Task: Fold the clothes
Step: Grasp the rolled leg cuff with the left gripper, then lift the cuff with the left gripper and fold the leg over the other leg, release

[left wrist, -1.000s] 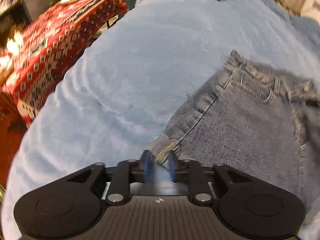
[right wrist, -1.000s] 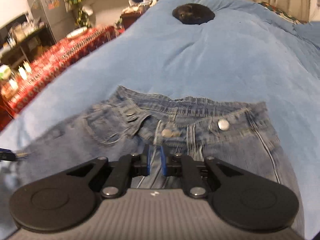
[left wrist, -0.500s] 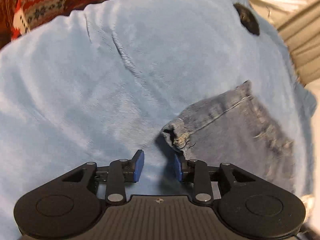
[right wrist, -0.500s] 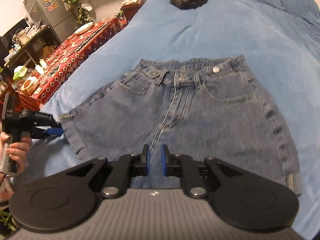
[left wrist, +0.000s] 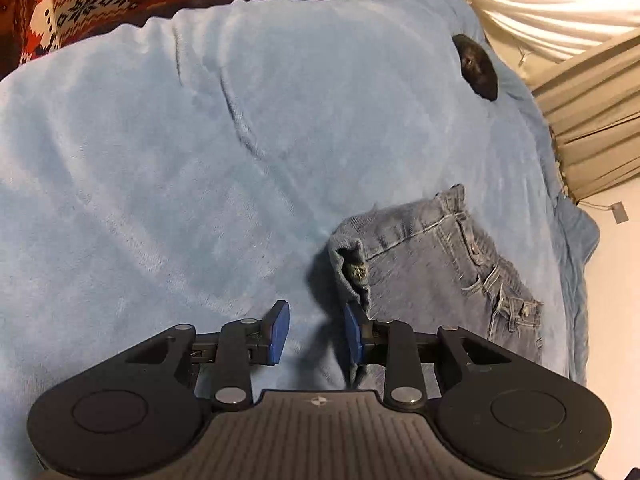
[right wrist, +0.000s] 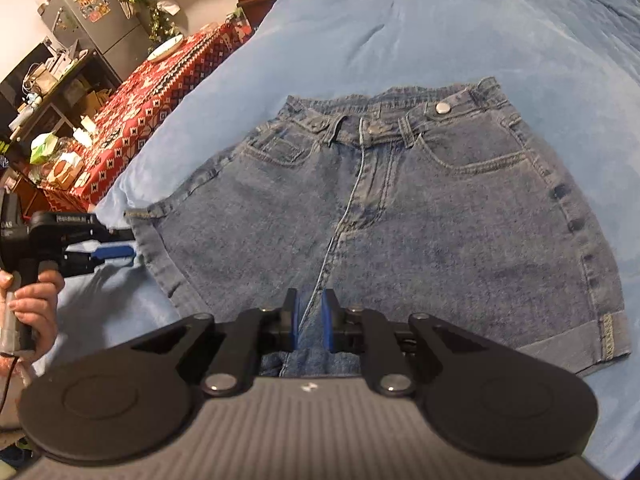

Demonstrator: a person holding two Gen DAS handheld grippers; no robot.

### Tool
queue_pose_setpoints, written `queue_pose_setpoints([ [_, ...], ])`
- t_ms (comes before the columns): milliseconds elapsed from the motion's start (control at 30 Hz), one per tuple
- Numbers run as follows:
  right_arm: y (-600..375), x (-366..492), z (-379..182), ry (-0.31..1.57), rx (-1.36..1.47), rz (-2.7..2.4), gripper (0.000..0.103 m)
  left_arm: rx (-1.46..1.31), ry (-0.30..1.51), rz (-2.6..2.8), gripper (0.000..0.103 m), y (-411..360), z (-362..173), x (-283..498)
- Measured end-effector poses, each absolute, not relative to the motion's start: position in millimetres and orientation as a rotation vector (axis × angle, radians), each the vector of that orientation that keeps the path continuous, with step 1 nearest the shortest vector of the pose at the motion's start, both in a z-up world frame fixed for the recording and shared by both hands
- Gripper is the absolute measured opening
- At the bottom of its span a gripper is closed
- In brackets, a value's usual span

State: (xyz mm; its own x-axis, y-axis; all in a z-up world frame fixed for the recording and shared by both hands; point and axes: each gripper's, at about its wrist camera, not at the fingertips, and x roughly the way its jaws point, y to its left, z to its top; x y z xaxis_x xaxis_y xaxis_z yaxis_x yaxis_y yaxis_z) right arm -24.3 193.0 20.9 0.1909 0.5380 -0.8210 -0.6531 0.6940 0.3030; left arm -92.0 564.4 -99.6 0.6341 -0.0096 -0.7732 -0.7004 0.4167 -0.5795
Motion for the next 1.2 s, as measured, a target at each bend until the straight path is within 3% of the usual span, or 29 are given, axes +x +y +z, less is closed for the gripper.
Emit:
queue_pose_setpoints([
  [533,194,-21,13,1.142,-0.111,0.831,0.013,-0.993,0.836,0.349,0.031,549,-106,-70],
  [633,195,-19,13,1.143,-0.105,0.83,0.013,-0.978,0.84,0.295,0.037,541,-104,-77],
  [767,198,-18,8,1.153,-0.109,0.829,0.014,-0.956,0.892,0.332,0.037,544,-116,-74],
  [933,203,-19,4,1.161,-0.109,0.83,0.014,-1.007,0.838,0.391,0.037,560,-121,-69],
  [1000,205,-21,3,1.163,-0.113,0.836,0.014,-1.024,0.808,0.416,0.032,565,-121,-67],
  [1100,207,-22,3,1.161,-0.119,0.841,0.014,-1.029,0.77,0.456,0.016,567,-117,-66],
  [1200,206,-21,3,1.157,-0.104,0.834,0.017,-1.003,0.763,0.453,0.013,566,-114,-62],
])
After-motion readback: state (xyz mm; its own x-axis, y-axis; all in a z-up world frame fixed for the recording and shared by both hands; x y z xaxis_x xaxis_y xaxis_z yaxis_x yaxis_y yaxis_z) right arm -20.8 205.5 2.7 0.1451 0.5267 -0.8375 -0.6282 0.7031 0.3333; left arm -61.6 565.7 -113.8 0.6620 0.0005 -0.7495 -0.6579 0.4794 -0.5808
